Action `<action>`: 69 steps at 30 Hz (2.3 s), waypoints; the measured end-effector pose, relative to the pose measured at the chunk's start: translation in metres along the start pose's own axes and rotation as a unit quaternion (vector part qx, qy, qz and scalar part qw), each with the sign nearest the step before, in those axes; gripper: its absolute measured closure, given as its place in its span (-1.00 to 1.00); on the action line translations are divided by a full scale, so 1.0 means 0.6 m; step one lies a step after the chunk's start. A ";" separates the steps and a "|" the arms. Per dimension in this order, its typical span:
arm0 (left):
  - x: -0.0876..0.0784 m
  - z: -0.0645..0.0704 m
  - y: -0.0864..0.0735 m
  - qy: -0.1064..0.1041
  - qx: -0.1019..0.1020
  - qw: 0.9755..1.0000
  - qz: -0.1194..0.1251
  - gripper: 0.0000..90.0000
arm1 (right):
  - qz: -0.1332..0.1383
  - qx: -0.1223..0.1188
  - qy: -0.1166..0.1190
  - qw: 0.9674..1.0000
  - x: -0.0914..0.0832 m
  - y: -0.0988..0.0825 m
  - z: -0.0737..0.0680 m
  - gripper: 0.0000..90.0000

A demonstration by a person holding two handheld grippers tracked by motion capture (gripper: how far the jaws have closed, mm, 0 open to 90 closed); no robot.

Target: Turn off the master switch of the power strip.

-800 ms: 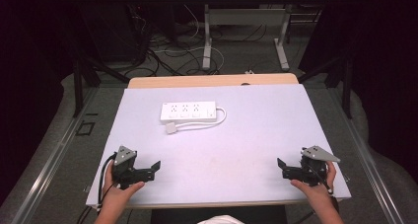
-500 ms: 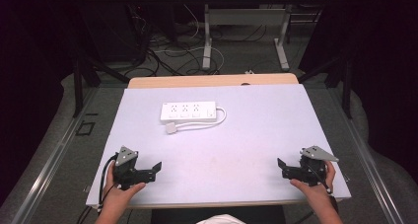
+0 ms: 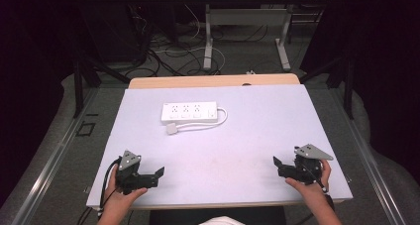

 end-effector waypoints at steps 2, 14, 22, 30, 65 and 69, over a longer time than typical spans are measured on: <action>-0.001 0.000 0.000 0.000 -0.004 1.000 0.003 -0.98 | 0.001 -0.005 0.003 1.000 0.000 0.005 -0.007 -0.68; -0.004 -0.007 -0.002 0.009 -0.013 1.000 0.004 -0.98 | 0.000 -0.034 0.029 0.999 0.020 0.031 -0.053 -0.66; -0.004 -0.009 -0.002 0.012 -0.017 1.000 0.004 -0.98 | 0.001 -0.047 0.050 0.998 0.034 0.052 -0.087 -0.64; -0.006 -0.012 -0.003 0.016 -0.018 1.000 0.008 -0.97 | 0.002 -0.060 0.059 0.996 0.045 0.071 -0.113 -0.57; -0.006 -0.015 -0.003 0.019 -0.018 1.000 0.010 -0.97 | -0.019 -0.064 0.087 0.994 0.083 0.149 -0.148 -0.49; -0.006 -0.015 -0.003 0.018 -0.018 1.000 0.010 -0.97 | -0.018 -0.065 0.087 0.994 0.086 0.154 -0.149 -0.49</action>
Point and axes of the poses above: each handheld gripper's, and its own axes: x roughly forward along the jaws, y roughly out of its top, z roughly to its right, the point moved 3 cm from there along x, roughly forward along the jaws, and after that the axes turned 14 degrees about -y, right-handed, at the moved point
